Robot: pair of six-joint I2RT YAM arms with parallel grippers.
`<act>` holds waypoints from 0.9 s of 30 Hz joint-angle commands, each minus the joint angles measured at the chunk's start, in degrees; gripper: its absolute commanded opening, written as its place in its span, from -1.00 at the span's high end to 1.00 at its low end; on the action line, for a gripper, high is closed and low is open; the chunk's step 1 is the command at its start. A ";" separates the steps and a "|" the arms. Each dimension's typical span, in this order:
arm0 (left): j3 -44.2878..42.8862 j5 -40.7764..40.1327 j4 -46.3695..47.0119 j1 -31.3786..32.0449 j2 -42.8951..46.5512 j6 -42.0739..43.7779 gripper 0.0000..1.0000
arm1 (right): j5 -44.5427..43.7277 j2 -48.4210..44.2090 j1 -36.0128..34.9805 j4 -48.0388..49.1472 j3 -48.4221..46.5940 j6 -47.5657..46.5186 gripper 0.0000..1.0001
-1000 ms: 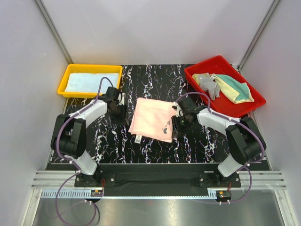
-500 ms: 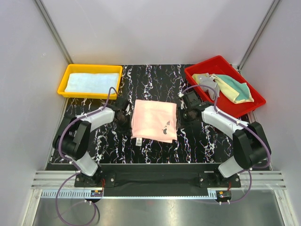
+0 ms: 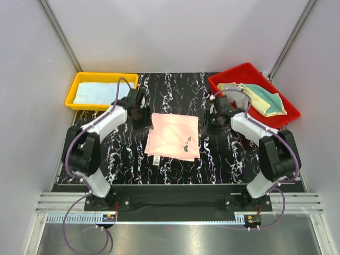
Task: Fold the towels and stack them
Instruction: Fold the towel
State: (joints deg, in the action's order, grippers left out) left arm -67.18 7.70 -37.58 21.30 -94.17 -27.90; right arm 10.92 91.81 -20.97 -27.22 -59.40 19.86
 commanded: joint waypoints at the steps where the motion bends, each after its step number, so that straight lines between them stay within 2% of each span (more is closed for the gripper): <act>1: -8.39 1.35 2.34 -3.45 -6.27 3.99 -0.01 | 3.32 4.07 1.98 6.74 -5.81 1.23 0.25; 5: -15.34 5.13 2.95 -4.69 -13.74 7.06 -0.01 | 5.08 8.38 2.16 9.72 -8.54 1.85 0.24; 11: -19.65 8.64 4.80 -5.48 -21.21 9.44 0.06 | 5.69 14.88 3.74 11.40 -12.06 1.24 0.29; 17: -21.33 10.58 6.11 -5.57 -24.74 11.73 0.19 | 6.57 19.02 4.71 12.10 -14.34 -0.43 0.39; 21: -21.50 11.45 6.38 -5.48 -25.18 11.90 0.46 | 7.98 20.95 5.06 13.95 -14.43 -0.26 0.41; 22: -21.77 11.46 6.47 -5.48 -25.18 11.90 0.62 | 8.33 21.13 5.15 14.30 -14.34 -0.43 0.43; 24: -22.47 11.72 5.95 -5.57 -25.18 12.34 0.81 | 8.86 21.30 5.24 15.44 -14.17 -0.52 0.55; 25: -23.08 11.89 5.33 -5.57 -25.10 12.69 1.00 | 8.94 21.39 5.33 15.62 -14.17 -0.61 0.63; 26: -24.13 11.98 4.81 -5.48 -25.01 12.78 1.00 | 9.38 21.22 5.50 15.62 -14.26 -0.70 0.82; 27: -24.75 12.16 4.54 -5.48 -24.92 12.87 1.00 | 9.82 21.13 5.68 15.71 -14.26 -0.78 0.91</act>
State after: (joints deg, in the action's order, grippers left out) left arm -87.70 17.78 -33.69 15.90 -119.22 -16.34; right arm 18.39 113.23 -16.03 -14.57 -71.37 20.05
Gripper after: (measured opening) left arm 0.014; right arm 0.103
